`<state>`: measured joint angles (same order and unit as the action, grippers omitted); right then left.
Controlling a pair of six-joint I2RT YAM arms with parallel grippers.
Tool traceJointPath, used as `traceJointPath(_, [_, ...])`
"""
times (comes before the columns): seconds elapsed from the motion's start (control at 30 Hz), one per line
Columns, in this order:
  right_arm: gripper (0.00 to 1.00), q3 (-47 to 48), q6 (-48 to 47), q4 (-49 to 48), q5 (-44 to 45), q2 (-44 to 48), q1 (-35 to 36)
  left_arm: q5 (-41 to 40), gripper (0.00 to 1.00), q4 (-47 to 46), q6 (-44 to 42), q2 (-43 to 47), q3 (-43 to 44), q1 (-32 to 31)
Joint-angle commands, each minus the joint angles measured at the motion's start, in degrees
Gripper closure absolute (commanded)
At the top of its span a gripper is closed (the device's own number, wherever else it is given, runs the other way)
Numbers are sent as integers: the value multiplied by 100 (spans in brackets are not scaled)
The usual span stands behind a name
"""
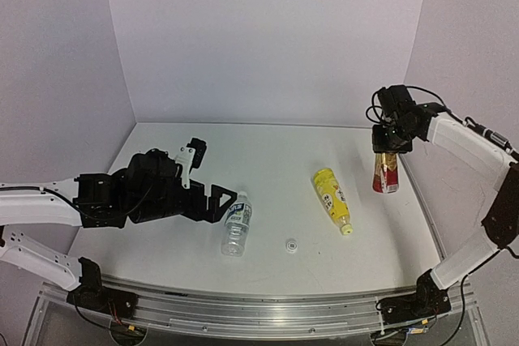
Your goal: Unscrew the bottle caps
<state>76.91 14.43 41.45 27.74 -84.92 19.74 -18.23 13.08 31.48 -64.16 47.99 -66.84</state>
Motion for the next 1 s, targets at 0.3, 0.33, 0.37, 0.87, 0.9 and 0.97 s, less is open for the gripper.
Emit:
traceJointPath(0.3, [76, 1854, -373, 1828, -2051, -2673, -698, -300, 0, 244, 353, -51, 265, 8])
traceJointPath(0.33, [73, 2005, -430, 1967, -2115, -2812, -709, -309, 0, 289, 388, -58, 274, 14])
traceJointPath(0.37, [72, 2175, -462, 2139, -2161, -2965, -726, -322, 0, 327, 411, -69, 285, 18])
traceJointPath(0.87, [48, 3569, -415, 2721, -1837, -4551, -833, -444, 0, 704, 924, -309, 386, 48])
traceJointPath(0.9, [46, 3616, -415, 2723, -1820, -4599, -835, -446, 0, 749, 968, -349, 403, 58])
traceJointPath(0.97, [41, 3687, -428, 2714, -1857, -4656, -833, -458, 0, 844, 1076, -430, 443, 75])
